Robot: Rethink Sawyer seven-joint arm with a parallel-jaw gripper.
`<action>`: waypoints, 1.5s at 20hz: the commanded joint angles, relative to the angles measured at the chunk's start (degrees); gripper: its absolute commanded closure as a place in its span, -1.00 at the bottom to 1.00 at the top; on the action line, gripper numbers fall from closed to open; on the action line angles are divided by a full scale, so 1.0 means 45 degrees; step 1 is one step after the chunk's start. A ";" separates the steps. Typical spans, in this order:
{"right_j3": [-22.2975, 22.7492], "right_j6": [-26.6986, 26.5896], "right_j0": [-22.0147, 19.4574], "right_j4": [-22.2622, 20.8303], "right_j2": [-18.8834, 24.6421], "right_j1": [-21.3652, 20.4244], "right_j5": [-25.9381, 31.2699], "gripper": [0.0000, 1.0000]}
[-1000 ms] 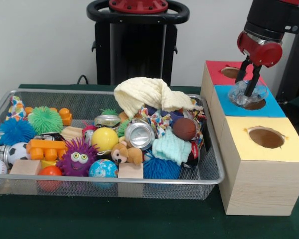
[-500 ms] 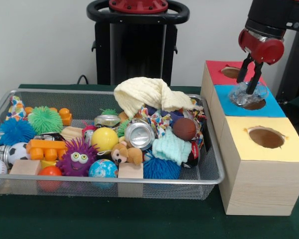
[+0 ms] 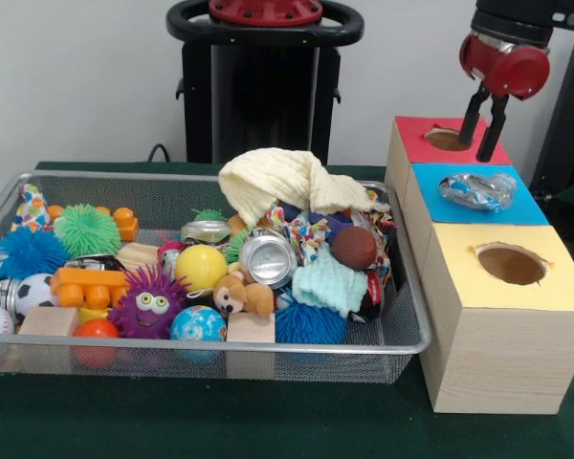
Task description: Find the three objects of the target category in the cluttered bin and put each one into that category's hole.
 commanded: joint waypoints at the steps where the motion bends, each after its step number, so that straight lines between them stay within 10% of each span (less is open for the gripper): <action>1: 0.0632 0.2077 -0.0611 0.0252 0.1163 -0.0320 0.0791 -1.00; 21: 0.0509 0.1746 -0.0518 -0.0423 0.1148 -0.0168 0.0925 -1.00; 22: 0.0535 0.1729 -0.0531 -0.0399 0.1201 -0.0185 0.0876 1.00; 30: 0.0813 0.2207 -0.0589 0.0125 0.1488 -0.0213 0.0537 1.00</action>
